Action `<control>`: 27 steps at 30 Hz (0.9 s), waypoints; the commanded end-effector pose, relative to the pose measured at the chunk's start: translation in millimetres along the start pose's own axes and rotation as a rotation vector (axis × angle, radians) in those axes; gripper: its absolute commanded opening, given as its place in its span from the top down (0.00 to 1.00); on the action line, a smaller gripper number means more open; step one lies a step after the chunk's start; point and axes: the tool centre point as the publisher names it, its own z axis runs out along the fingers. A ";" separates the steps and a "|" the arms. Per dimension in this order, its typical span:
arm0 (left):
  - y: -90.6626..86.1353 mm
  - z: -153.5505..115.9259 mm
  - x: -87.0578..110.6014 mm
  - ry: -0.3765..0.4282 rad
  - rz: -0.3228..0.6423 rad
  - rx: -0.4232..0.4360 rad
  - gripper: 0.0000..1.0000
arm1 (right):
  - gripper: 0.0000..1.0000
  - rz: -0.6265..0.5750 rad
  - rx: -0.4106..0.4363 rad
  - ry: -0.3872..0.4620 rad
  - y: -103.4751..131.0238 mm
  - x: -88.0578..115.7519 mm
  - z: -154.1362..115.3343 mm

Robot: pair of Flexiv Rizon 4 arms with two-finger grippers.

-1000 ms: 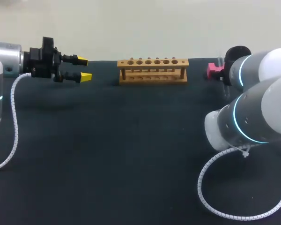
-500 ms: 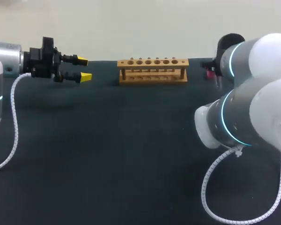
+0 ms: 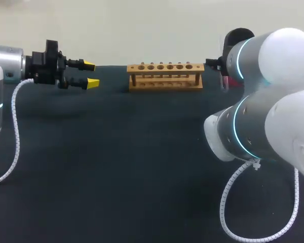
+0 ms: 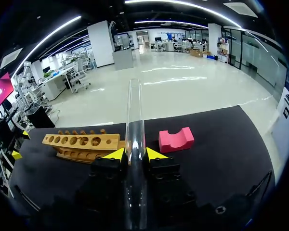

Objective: Grasp the test tube, adjust it, and insert it.

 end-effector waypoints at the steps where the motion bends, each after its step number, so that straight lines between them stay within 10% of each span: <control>1: -0.7 0.1 1.3 -0.004 0.003 -0.003 0.00 | 1.00 0.000 -0.009 0.005 -1.6 -0.9 -0.8; 27: -0.7 0.1 1.3 -0.004 0.003 -0.003 0.00 | 1.00 0.043 0.050 -0.048 43.0 11.1 12.0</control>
